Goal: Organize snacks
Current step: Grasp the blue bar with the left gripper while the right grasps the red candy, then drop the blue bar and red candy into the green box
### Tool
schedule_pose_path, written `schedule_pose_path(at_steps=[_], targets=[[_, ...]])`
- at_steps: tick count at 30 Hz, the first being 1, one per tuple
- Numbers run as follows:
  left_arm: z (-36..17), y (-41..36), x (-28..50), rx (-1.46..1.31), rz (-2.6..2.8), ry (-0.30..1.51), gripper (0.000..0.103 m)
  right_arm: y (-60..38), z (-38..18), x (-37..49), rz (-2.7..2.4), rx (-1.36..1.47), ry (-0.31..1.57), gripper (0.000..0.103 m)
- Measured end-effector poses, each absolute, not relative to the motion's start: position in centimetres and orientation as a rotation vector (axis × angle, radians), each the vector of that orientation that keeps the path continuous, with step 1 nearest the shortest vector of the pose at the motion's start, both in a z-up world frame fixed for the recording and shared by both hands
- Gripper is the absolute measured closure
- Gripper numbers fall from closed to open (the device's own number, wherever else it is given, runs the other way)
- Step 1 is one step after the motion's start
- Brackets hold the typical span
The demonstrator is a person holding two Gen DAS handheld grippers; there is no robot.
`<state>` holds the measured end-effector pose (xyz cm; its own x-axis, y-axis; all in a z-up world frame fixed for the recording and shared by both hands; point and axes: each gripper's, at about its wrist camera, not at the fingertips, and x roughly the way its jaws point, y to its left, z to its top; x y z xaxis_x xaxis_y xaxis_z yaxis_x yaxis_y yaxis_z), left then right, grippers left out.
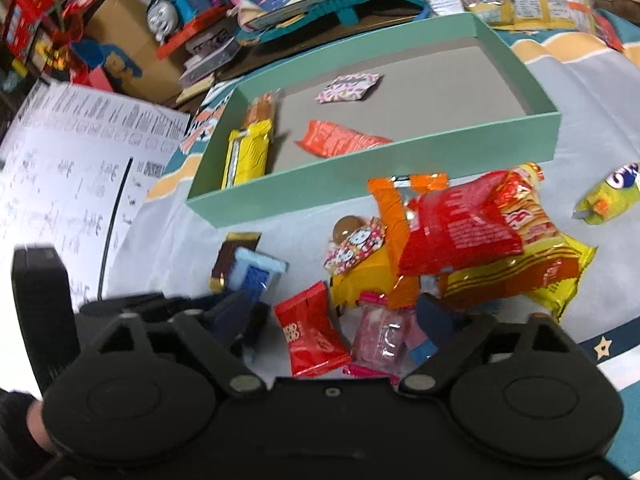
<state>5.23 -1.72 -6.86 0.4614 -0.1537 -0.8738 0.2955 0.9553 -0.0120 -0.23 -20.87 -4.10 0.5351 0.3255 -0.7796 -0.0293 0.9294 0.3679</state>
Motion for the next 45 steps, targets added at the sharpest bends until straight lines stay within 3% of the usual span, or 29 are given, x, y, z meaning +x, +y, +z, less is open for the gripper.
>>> schedule_pose_path(at_steps=[5, 8, 21, 23, 29, 35, 36, 45], targets=[[-6.8, 0.8, 6.3, 0.068, -0.282, 1.074, 0.069, -17.9, -5.1, 0.1, 0.282, 0.227, 1.020, 0.043], [-6.9, 1.7, 6.6, 0.037, -0.296, 1.078, 0.069, -16.1, -5.9, 0.4, 0.309, 0.163, 1.037, 0.048], [-7.3, 3.4, 7.8, -0.023, -0.296, 1.094, 0.067, -12.7, -8.4, 1.1, 0.313, -0.046, 1.023, 0.053], [-7.3, 3.3, 7.9, -0.017, -0.290, 1.097, 0.066, -12.7, -8.4, 0.8, 0.296, -0.084, 1.011, 0.069], [-7.3, 2.1, 7.8, 0.032, -0.265, 1.093, 0.061, -14.7, -7.8, 0.5, 0.287, 0.041, 1.039, 0.070], [-6.6, 0.9, 6.9, 0.082, -0.223, 1.054, 0.078, -17.1, -6.8, 0.2, 0.269, 0.133, 1.018, 0.070], [-6.3, 0.8, 6.8, 0.075, -0.224, 1.049, 0.089, -17.3, -6.6, 0.0, 0.268, 0.142, 1.011, 0.070], [-3.5, 1.0, 5.3, 0.047, -0.228, 1.011, 0.089, -19.1, -4.8, -0.7, 0.268, 0.222, 0.947, 0.070]])
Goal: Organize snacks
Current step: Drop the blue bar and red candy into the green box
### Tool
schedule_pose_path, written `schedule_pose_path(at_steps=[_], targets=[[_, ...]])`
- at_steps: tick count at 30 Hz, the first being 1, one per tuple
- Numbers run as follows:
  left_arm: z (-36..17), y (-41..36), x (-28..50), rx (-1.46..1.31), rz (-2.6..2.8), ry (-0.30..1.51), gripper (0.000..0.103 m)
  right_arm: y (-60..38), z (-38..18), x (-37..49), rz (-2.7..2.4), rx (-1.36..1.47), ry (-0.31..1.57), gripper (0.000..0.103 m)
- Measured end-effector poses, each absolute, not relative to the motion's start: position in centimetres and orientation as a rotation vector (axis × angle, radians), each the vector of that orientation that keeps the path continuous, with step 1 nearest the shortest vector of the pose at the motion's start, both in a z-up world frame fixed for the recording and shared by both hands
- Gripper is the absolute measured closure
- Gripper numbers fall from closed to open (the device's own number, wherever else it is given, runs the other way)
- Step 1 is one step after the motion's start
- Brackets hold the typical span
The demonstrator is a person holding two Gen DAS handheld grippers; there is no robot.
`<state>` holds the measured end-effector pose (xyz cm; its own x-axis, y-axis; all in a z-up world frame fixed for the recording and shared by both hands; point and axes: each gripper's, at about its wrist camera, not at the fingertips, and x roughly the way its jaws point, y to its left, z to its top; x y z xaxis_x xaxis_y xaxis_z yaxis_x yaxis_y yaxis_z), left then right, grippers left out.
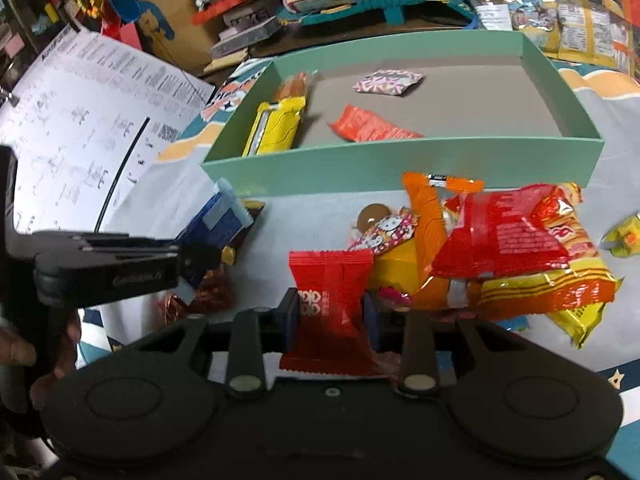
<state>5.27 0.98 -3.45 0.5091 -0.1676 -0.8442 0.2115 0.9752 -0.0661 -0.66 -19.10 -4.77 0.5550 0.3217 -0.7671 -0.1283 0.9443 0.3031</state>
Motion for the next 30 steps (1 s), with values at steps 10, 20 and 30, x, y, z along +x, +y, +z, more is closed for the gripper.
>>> schedule_pose_path(at_steps=[10, 20, 30], targets=[[1.6, -0.4, 6.3, 0.042, -0.271, 0.892, 0.089, -22.1, -1.1, 1.4, 0.234, 0.293, 0.856, 0.070], [3.1, -3.5, 15.1, -0.005, -0.279, 0.870, 0.089, -26.4, 0.7, 9.6, 0.105, 0.347, 0.831, 0.070], [-0.6, -4.4, 18.5, 0.032, -0.239, 0.944, 0.081, -27.5, -2.6, 14.3, 0.067, 0.346, 0.907, 0.066]])
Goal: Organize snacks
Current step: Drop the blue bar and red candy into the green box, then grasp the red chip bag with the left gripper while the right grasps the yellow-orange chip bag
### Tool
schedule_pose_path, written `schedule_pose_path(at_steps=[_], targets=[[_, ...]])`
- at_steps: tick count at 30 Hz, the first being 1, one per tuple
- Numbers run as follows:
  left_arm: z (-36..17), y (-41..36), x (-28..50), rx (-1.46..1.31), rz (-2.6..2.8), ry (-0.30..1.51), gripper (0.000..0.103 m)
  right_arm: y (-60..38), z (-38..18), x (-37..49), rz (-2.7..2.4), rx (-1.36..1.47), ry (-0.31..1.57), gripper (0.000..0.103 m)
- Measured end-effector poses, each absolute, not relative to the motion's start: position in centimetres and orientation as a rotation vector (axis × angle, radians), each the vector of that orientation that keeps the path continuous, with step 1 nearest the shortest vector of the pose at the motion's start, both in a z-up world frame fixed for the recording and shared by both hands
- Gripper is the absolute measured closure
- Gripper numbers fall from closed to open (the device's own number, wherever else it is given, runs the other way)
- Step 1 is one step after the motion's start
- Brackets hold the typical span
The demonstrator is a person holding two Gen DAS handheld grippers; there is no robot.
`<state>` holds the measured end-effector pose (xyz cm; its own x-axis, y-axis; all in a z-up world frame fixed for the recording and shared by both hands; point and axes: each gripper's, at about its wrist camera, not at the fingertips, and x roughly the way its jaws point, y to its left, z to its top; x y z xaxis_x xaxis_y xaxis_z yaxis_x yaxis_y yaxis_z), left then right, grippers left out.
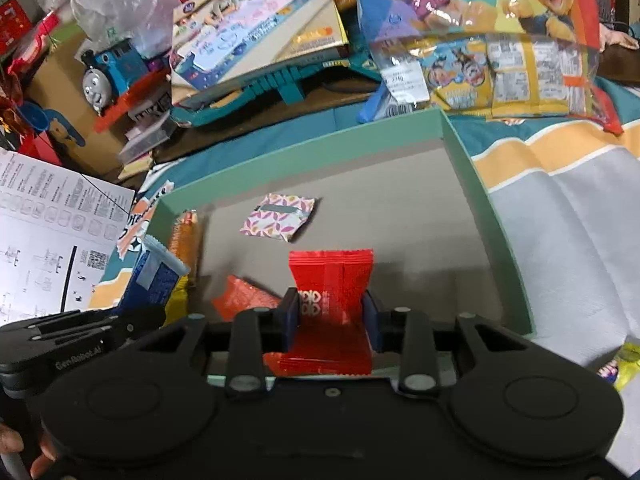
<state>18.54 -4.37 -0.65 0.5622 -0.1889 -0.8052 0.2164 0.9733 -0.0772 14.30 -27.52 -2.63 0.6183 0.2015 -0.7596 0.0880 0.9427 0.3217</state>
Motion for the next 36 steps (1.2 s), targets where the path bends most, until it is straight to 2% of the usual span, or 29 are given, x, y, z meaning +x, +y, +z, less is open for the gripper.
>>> schedule_pose_path(at_steps=[1, 2, 3, 4, 5, 6, 26, 36], targets=[[-0.9, -4.3, 18.6, 0.037, -0.225, 0.945, 0.071, -27.5, -2.7, 14.5, 0.066, 0.347, 0.905, 0.059], [-1.0, -4.3, 18.6, 0.042, -0.215, 0.941, 0.044, -27.5, -2.7, 14.5, 0.066, 0.348, 0.898, 0.042], [-1.0, -4.2, 18.5, 0.046, -0.206, 0.929, 0.022, -27.6, -2.5, 14.4, 0.063, 0.349, 0.890, 0.030], [-0.9, -4.2, 18.4, 0.051, -0.192, 0.913, 0.013, -27.6, -2.3, 14.2, 0.059, 0.351, 0.872, 0.004], [-0.9, -4.2, 18.1, 0.057, -0.178, 0.898, 0.003, -27.6, -2.0, 14.1, 0.055, 0.348, 0.851, 0.000], [-0.8, -4.2, 17.9, 0.064, -0.167, 0.890, 0.000, -27.5, -1.8, 13.9, 0.054, 0.338, 0.847, 0.000], [1.9, -5.6, 13.0, 0.093, -0.195, 0.873, 0.000, -27.7, 1.8, 6.9, 0.068, 0.325, 0.823, 0.000], [0.7, -10.1, 9.3, 0.182, -0.318, 0.905, 0.000, -32.1, 0.2, 2.5, -0.010, 0.398, 0.837, 0.000]])
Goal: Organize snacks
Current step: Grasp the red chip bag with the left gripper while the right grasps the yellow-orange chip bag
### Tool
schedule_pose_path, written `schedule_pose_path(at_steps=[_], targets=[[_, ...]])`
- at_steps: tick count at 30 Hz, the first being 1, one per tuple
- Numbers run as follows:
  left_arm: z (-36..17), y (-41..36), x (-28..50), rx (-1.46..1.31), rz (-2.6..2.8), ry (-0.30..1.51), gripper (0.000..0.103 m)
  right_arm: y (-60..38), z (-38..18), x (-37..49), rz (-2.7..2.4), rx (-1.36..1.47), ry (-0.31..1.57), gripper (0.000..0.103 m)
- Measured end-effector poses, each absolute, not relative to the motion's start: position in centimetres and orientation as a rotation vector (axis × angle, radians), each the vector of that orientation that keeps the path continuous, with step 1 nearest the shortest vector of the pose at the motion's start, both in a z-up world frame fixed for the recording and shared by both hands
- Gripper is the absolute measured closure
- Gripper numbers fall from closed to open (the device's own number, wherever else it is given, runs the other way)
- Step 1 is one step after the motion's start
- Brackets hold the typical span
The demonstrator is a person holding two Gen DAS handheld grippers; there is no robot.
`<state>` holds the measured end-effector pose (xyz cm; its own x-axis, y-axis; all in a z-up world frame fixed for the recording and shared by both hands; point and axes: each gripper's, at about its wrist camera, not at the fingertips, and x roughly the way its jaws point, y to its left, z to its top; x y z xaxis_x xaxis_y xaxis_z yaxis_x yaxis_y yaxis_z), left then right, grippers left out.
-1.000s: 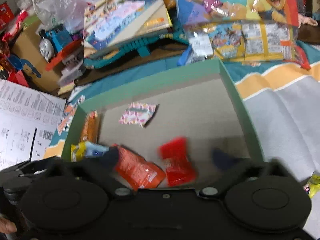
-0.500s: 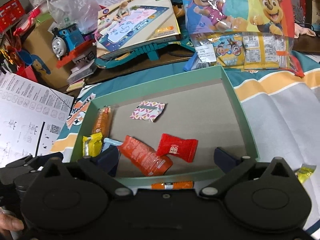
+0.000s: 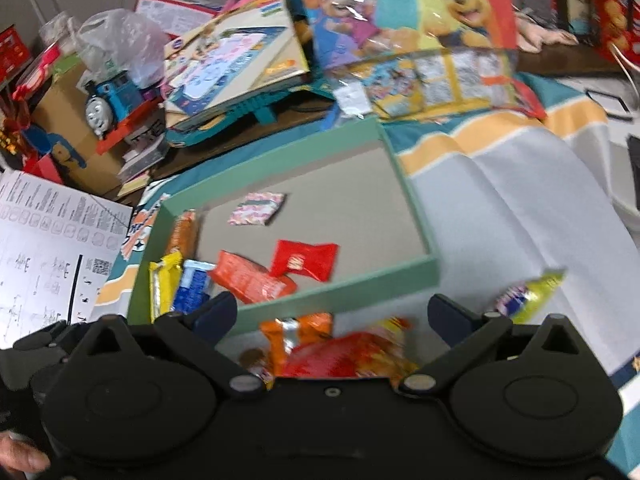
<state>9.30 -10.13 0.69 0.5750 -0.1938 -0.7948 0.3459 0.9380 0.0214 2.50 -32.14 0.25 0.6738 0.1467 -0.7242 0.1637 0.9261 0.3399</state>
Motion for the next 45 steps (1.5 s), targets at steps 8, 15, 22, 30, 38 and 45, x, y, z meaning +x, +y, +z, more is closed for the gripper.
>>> schedule_pose_path(at_steps=[8, 15, 22, 30, 38, 45], targets=[[-0.8, -15.1, 7.4, 0.271, -0.445, 0.931, 0.000, -35.4, -2.5, 0.3, -0.059, 0.488, 0.865, 0.000], [-1.0, -18.5, 7.9, 0.261, -0.475, 0.953, 0.000, -37.9, -4.2, -1.0, -0.099, 0.568, 0.854, 0.000], [-4.1, -18.6, 8.9, 0.329, -0.392, 0.985, 0.000, -37.4, -4.9, -0.9, -0.081, 0.547, 0.861, 0.000], [-5.7, -14.0, 9.5, 0.248, -0.380, 1.033, 0.016, -34.5, -5.6, 0.3, -0.027, 0.477, 0.875, 0.009], [-5.4, -13.9, 10.5, 0.255, -0.438, 1.012, 0.034, -32.1, -4.5, 1.4, -0.039, 0.360, 0.884, 0.010], [-5.7, -12.4, 9.8, 0.229, -0.443, 0.993, 0.048, -30.4, -4.2, 2.5, -0.039, 0.270, 0.913, 0.010]])
